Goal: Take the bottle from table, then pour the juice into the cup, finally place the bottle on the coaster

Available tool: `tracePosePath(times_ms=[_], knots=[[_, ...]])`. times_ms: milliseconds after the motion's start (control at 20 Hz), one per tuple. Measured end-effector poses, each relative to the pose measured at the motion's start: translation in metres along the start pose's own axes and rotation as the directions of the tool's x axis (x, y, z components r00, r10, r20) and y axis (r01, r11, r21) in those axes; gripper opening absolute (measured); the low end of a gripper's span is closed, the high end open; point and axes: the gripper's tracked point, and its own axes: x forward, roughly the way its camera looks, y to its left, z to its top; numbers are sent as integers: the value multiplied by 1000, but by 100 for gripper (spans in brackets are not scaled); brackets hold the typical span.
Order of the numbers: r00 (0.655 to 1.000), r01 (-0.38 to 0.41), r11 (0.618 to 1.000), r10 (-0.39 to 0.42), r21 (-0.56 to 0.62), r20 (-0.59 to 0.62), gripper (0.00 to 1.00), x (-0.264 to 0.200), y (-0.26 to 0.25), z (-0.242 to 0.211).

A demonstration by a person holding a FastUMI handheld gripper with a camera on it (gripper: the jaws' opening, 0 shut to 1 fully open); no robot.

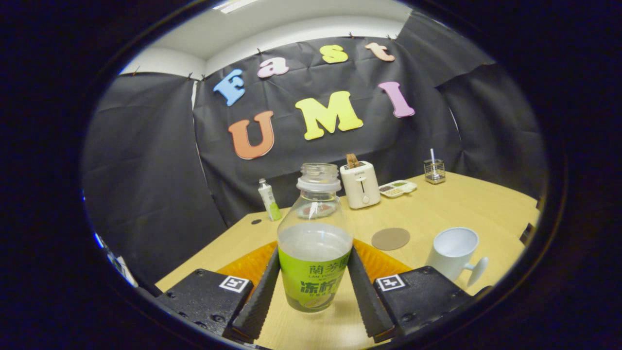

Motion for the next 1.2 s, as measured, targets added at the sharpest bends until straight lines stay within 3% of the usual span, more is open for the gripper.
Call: tracePosePath(times_ms=[200, 500, 750, 1000, 1200], knots=[[999, -41, 981, 47, 187, -26, 80, 6, 4, 2], [992, -128, 881, 122, 455, 42, 80, -1, 9, 21], [973, -228, 713, 180, 663, 141, 79, -8, -1, 46], [970, -240, 595, 176, 767, 167, 79, -10, -17, 57], [956, -273, 428, 218, 862, 195, 79, -6, -14, 65]])
